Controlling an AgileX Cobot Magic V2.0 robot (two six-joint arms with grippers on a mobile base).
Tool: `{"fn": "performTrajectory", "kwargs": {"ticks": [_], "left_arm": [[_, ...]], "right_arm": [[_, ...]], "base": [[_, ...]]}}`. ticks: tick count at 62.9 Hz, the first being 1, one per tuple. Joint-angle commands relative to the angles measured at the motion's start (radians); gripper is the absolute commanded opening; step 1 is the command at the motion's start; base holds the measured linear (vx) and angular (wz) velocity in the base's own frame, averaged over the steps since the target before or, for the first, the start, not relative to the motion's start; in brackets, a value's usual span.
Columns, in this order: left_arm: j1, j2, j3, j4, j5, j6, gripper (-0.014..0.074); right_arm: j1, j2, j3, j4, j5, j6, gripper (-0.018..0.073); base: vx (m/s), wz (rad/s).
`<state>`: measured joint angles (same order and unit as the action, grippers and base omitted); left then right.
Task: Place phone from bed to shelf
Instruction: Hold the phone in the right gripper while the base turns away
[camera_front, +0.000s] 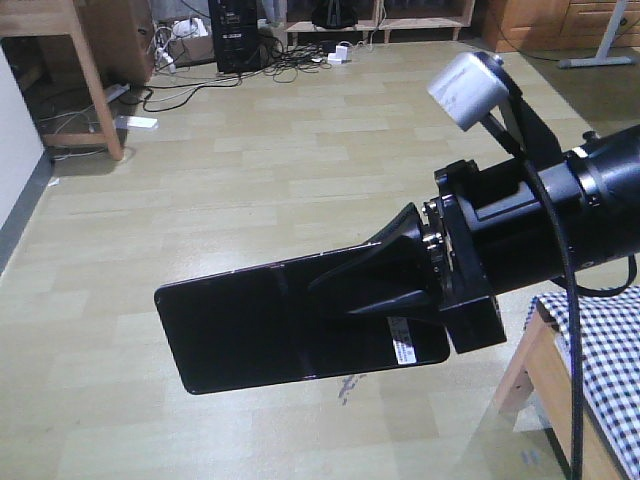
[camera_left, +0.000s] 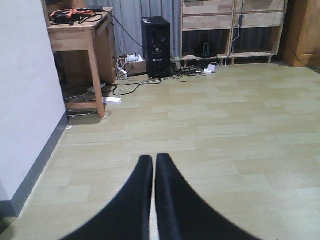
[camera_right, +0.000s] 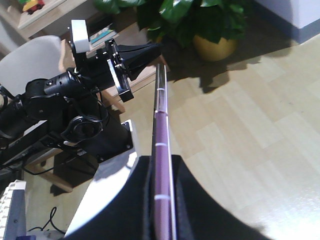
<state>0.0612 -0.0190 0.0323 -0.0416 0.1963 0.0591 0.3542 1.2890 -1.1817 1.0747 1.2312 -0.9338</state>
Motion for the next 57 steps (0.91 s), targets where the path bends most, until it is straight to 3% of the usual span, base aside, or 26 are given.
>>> {"fn": "performTrajectory", "kwargs": {"ticks": [1,57], "left_arm": [[0.000,-0.008,0.007,-0.009,-0.070,0.000,0.0001],[0.000,-0.008,0.007,-0.009,-0.070,0.000,0.0001]], "right_arm": [[-0.003,-0.027,-0.025,0.090,0.055,-0.005,-0.0002],[-0.003,-0.027,-0.025,0.090,0.055,-0.005,-0.0002]], "base": [[0.32,-0.10],[0.37,-0.02]]}}
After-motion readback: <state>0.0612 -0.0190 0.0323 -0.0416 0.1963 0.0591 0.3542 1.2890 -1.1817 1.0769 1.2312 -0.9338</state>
